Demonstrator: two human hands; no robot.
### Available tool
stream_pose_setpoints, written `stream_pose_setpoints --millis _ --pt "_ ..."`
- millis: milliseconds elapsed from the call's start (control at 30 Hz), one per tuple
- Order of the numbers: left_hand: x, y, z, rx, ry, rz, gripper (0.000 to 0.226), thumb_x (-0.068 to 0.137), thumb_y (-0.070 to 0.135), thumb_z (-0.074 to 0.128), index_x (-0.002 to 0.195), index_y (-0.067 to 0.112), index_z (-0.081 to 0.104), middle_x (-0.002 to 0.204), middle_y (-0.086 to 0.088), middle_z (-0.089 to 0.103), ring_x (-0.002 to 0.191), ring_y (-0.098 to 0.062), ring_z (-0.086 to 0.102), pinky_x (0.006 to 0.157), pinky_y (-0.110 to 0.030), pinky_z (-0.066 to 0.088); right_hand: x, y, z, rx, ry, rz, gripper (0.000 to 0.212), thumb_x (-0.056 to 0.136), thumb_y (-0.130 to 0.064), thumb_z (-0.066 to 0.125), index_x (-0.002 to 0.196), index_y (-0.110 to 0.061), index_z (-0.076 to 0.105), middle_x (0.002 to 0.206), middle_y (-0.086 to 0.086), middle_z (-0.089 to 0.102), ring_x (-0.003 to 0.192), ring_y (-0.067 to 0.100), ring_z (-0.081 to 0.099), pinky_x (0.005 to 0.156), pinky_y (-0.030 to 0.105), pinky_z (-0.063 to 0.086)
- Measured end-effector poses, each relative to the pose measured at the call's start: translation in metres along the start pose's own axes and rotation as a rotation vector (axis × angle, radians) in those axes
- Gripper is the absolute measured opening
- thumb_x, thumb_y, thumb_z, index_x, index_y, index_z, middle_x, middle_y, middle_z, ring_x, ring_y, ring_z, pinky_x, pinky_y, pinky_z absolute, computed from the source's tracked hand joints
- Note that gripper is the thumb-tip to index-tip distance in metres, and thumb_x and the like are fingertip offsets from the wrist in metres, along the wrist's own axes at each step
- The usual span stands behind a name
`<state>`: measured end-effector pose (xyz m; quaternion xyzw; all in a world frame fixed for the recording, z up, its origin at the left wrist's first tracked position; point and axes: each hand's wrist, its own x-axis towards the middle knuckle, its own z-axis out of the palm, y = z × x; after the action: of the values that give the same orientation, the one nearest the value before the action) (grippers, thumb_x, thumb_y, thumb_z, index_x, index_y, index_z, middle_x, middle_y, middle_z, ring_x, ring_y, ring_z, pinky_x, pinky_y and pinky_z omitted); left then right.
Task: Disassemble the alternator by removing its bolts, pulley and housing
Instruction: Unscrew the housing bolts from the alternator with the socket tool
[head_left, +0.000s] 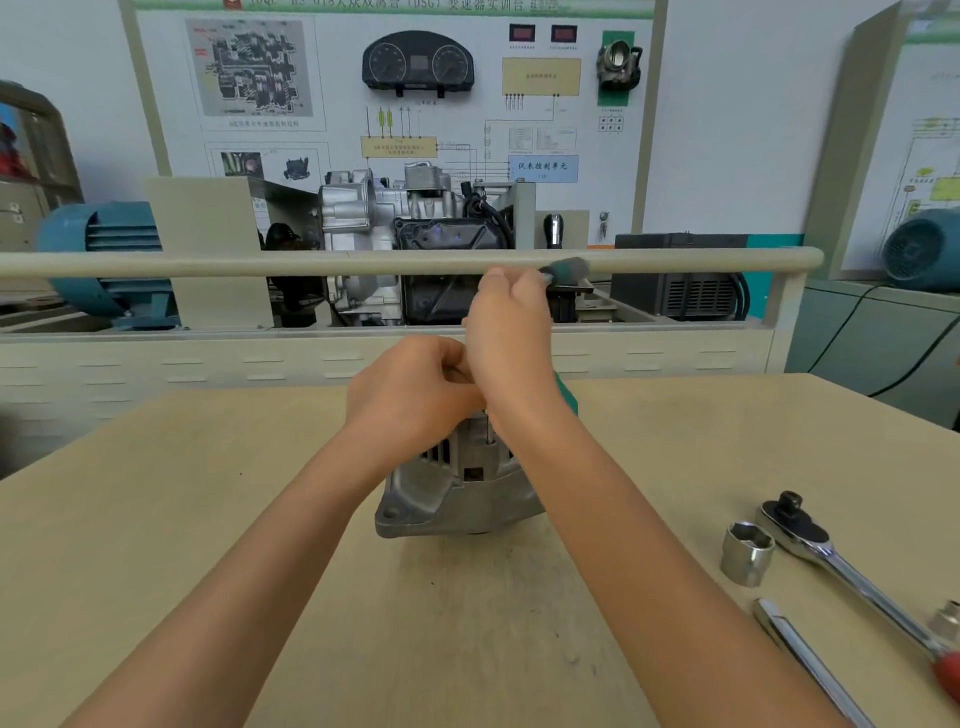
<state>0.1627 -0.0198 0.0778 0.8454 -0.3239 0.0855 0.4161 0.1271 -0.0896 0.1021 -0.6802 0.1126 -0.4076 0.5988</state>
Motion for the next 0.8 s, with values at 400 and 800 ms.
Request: stream_pose_setpoints --millis 400,800 --pt "0.003 -0.005 -0.010 0.072 -0.254 0.095 0.017 0.075 0.024 0.077 0.083 0.010 0.073 0.076 0.003 0.074 0.083 -0.018 0.069 0.089 -0.048 0.053 0.009 -0.003 -0.014 0.486 -0.307 0.241 0.020 0.093 -0.009 0.042 0.090 -0.013 0.062 0.061 -0.003 0.042 0.041 0.005 0.033 0.042 0.017 0.025" --pt "0.005 -0.009 -0.003 0.118 -0.155 0.093 0.012 0.076 0.040 0.077 0.070 0.040 0.066 0.063 0.032 0.065 0.065 0.015 0.059 0.066 -0.022 0.046 0.020 -0.012 -0.037 0.758 -0.090 0.003 0.025 0.092 0.001 0.034 0.093 -0.009 0.057 0.063 -0.002 0.038 0.038 0.004 0.026 0.039 0.017 0.020"
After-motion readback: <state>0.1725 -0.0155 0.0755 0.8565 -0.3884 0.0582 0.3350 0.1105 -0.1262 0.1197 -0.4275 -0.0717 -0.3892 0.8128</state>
